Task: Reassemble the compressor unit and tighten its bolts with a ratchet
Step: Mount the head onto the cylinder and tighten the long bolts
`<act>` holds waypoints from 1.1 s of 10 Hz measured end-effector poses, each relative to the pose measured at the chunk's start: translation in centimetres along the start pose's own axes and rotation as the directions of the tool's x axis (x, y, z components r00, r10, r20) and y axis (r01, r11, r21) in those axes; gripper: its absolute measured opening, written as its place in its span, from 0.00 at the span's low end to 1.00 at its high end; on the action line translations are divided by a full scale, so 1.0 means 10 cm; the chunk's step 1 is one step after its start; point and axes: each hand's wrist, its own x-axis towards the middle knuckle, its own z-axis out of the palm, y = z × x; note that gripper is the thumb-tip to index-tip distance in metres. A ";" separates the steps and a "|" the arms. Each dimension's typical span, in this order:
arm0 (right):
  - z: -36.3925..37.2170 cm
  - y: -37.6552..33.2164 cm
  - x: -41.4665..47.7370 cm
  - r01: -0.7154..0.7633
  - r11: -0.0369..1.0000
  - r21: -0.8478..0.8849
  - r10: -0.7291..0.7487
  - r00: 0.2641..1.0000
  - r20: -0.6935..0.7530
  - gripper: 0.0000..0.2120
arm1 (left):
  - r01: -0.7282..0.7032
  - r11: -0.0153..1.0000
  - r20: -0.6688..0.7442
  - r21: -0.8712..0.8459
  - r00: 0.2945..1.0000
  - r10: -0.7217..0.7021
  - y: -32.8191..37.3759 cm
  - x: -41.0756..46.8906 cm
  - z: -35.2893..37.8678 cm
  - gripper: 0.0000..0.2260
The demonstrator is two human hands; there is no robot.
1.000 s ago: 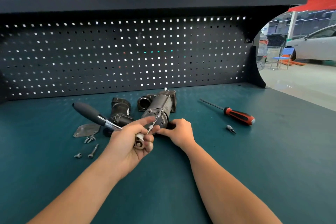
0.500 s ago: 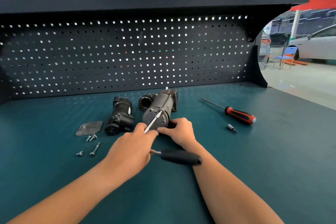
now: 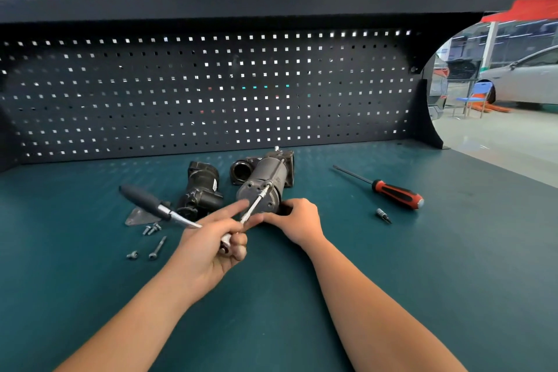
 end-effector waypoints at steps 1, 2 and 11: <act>0.00 0.01 0.01 0.012 1.000 -0.004 -0.012 1.000 0.011 0.16 | -0.288 0.327 0.193 0.900 0.937 0.293 0.01 -0.04 -0.09 0.21; 0.02 0.01 0.01 0.040 0.999 -0.009 -0.040 0.999 0.017 0.16 | -0.216 -0.663 0.379 0.717 0.919 0.110 -0.05 -0.10 -0.06 0.19; -0.07 -0.27 0.06 -0.058 0.892 0.448 0.148 0.975 -0.169 0.24 | -0.137 0.970 -0.119 0.203 0.980 0.163 0.29 -0.11 -0.78 0.16</act>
